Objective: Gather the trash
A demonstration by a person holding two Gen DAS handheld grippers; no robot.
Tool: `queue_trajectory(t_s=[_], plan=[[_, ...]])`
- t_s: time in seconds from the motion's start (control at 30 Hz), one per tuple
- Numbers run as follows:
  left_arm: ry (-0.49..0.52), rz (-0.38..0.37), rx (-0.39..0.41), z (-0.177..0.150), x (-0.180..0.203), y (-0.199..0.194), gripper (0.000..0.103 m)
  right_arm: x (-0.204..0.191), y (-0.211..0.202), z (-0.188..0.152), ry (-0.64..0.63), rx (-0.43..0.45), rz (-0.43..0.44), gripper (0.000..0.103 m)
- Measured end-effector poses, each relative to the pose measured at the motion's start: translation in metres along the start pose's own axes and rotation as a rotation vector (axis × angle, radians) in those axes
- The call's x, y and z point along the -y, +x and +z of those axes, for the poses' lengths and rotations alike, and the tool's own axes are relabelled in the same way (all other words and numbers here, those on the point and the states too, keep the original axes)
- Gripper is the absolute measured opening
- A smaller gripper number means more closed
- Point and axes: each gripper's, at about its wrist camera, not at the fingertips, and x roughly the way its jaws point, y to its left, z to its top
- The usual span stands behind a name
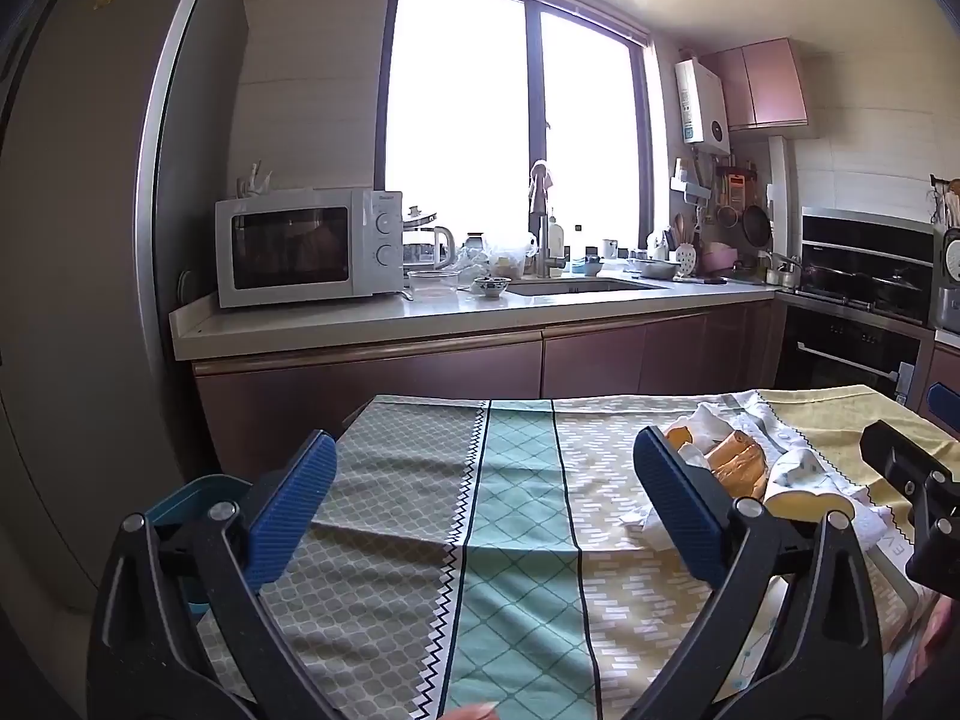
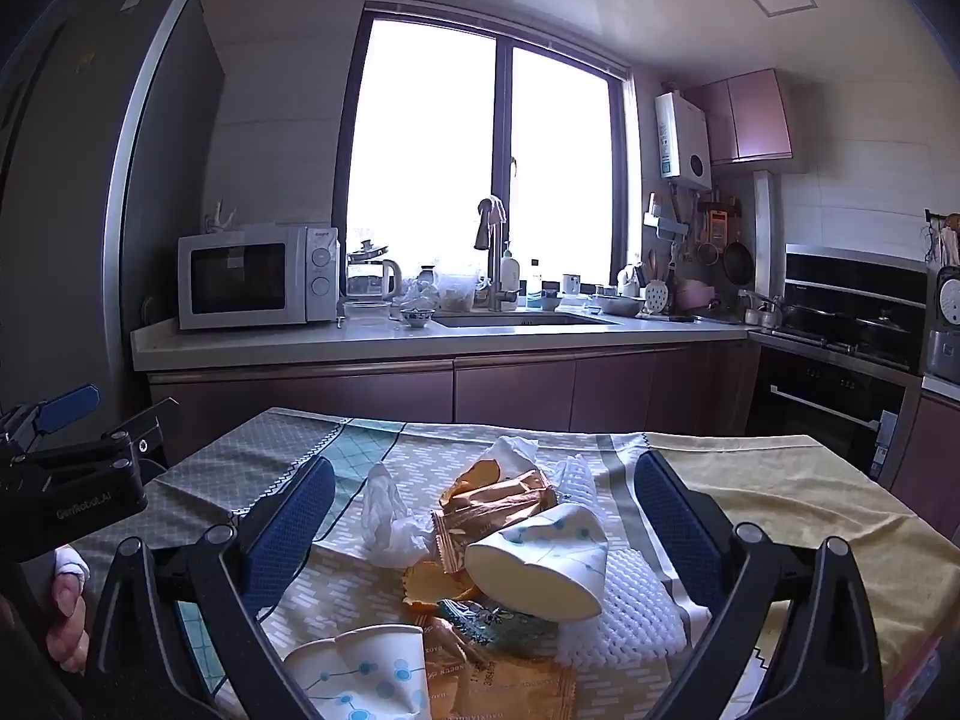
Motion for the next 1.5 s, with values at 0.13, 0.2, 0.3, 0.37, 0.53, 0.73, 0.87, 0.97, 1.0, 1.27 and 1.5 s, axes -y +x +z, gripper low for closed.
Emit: queue_trajectory(t_s=[0.13,0.2,0.3,0.37,0.53,0.73,0.87,0.97,1.0,1.27,1.5], plan=[[-0.004,0.000,-0.002,-0.0009,0.0008,0.0000,0.098,-0.0001,0.0015,-0.0005,0.002,-0.002,0.000,0.097],[-0.006,0.001,-0.002,-0.0012,0.0008,-0.0001,0.098,-0.0001,0.0013,0.0000,0.003,0.000,0.000,0.097],[-0.008,0.002,-0.002,-0.0014,0.0000,0.0009,0.098,0.0003,0.0010,0.0005,0.005,0.002,-0.001,0.097],[-0.007,0.006,0.000,-0.0015,0.0003,0.0006,0.098,0.0002,0.0016,0.0008,0.004,0.000,-0.001,0.097],[-0.007,0.007,0.001,-0.0014,0.0002,0.0003,0.098,0.0009,0.0011,0.0006,0.004,0.001,-0.002,0.097],[-0.008,0.008,0.003,-0.0017,0.0001,0.0002,0.097,0.0010,0.0033,-0.0011,0.004,0.002,-0.006,0.097],[-0.009,0.009,0.001,-0.0019,-0.0002,0.0005,0.098,0.0007,0.0033,-0.0019,0.005,0.008,-0.007,0.097],[-0.009,0.010,0.002,-0.0022,0.0003,-0.0007,0.098,0.0008,0.0020,-0.0024,0.004,0.013,-0.008,0.097],[-0.009,0.010,0.002,-0.0020,0.0004,-0.0004,0.098,0.0006,0.0010,-0.0026,0.004,0.014,-0.008,0.097],[-0.011,0.009,0.001,-0.0036,0.0005,-0.0016,0.098,0.0006,0.0008,-0.0041,0.006,0.011,-0.005,0.097],[-0.010,0.009,-0.001,-0.0034,0.0004,-0.0018,0.098,0.0010,0.0005,-0.0041,0.006,0.012,-0.006,0.097]])
